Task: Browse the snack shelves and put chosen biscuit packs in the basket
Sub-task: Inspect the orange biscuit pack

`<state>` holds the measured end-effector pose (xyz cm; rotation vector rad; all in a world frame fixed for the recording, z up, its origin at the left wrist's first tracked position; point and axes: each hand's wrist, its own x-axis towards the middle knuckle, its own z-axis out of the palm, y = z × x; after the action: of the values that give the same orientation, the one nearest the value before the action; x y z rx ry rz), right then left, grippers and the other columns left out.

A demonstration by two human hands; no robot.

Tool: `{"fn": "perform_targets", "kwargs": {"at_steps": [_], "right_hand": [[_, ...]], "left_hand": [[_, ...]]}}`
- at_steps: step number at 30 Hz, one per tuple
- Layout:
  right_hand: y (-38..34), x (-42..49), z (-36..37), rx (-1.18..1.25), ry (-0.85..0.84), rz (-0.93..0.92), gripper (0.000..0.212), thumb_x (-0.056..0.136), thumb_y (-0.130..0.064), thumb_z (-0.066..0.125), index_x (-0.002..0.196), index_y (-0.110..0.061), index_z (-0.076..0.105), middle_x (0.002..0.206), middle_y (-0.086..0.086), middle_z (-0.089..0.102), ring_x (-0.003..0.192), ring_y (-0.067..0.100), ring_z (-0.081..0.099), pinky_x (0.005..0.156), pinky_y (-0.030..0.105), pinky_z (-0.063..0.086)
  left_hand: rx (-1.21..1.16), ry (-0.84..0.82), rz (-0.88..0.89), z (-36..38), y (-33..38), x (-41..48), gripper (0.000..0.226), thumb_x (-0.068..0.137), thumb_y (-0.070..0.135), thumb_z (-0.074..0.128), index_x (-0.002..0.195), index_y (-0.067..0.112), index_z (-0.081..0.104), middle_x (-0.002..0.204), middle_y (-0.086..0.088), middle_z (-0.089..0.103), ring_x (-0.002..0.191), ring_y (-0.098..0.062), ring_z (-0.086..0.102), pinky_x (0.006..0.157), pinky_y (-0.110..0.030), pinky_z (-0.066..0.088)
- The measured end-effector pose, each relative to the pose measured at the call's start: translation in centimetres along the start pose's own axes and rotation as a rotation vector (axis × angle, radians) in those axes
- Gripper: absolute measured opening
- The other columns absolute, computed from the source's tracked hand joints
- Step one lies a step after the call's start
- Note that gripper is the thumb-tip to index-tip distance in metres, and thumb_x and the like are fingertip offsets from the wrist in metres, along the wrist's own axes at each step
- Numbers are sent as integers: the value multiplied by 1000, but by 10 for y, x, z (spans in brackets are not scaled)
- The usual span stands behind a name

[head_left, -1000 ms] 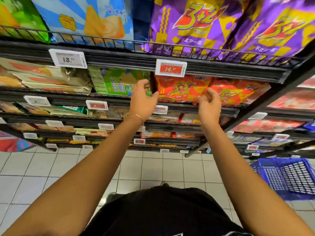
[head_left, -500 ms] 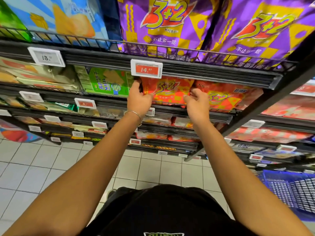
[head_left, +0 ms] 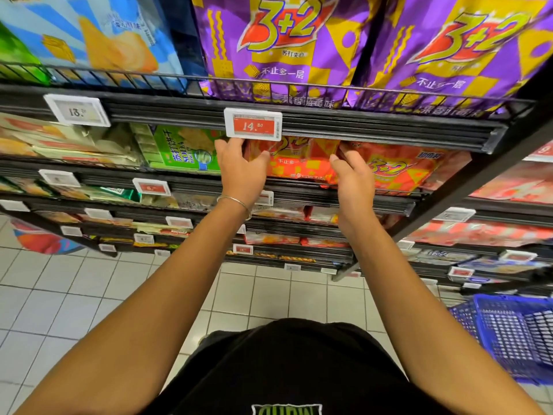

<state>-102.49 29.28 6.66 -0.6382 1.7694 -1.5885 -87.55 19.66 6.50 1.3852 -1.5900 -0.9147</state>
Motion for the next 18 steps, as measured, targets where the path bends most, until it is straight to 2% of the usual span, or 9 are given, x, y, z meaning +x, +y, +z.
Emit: {"fn": "perform_targets", "kwargs": {"at_steps": [2,4,6,9,11,12,15,16,18], "right_hand": [[1,-4,0,32,-17,-11,15,102,-15,60,89,-22,59,87,-9,49,69,-4,47,64,11,38],[0,-7,-1,72,-43,10,9,103,-19,58,96,-23,62,88,-12,53,77,-3,51,74,12,41],[0,-8,-2,107,-65,16,17,102,-23,58,86,-29,58,85,-14,51,83,4,50,87,22,42],[-3,-12,-4,191,-106,12,8,91,-35,58,91,-30,52,96,-11,49,99,11,46,99,32,41],[-4,-12,-7,200,-120,-9,25,87,-37,58,107,-23,52,112,-5,50,109,12,48,107,35,41],[-5,-12,-9,202,-115,-21,29,87,-37,59,111,-21,53,115,-3,51,111,13,50,108,35,41],[-3,-8,-13,192,-110,-80,6,91,-30,58,92,-26,64,95,-8,59,94,10,55,87,27,43],[-2,-8,-14,207,-97,-76,8,91,-27,59,90,-29,67,92,-11,63,92,7,58,83,24,43],[5,-7,-16,250,-90,-45,18,93,-20,62,107,-26,72,104,-11,74,100,5,68,82,19,50]], "left_hand": [[-17,-8,7,-1,-2,-2,36,88,9,76,121,7,62,114,-7,37,106,-25,49,93,-17,38],[-53,-27,22,-3,-3,-4,37,89,8,76,123,7,61,114,-8,38,97,-15,48,82,-3,36],[-66,-28,47,-4,-3,-7,38,89,6,75,124,8,60,114,-9,36,90,-5,45,81,0,38],[-73,-15,56,-3,-4,-9,39,88,6,74,124,8,59,114,-8,35,90,-7,45,87,-10,45],[-89,-2,44,-4,-5,-8,41,87,5,74,126,8,60,114,-8,43,92,-13,48,89,-29,51],[-106,10,48,-5,-5,-8,43,87,5,75,127,9,60,115,-9,48,90,-12,49,86,-32,51],[-156,41,50,-12,-8,-9,46,84,12,77,127,18,60,123,-9,62,87,-8,51,80,-31,52],[-171,50,34,-14,-11,-9,47,84,14,78,128,17,61,124,-7,64,88,-9,52,79,-31,54],[-225,67,-20,-18,-15,-11,51,85,13,78,132,12,61,124,-4,66,89,-6,56,78,-28,56]]}}
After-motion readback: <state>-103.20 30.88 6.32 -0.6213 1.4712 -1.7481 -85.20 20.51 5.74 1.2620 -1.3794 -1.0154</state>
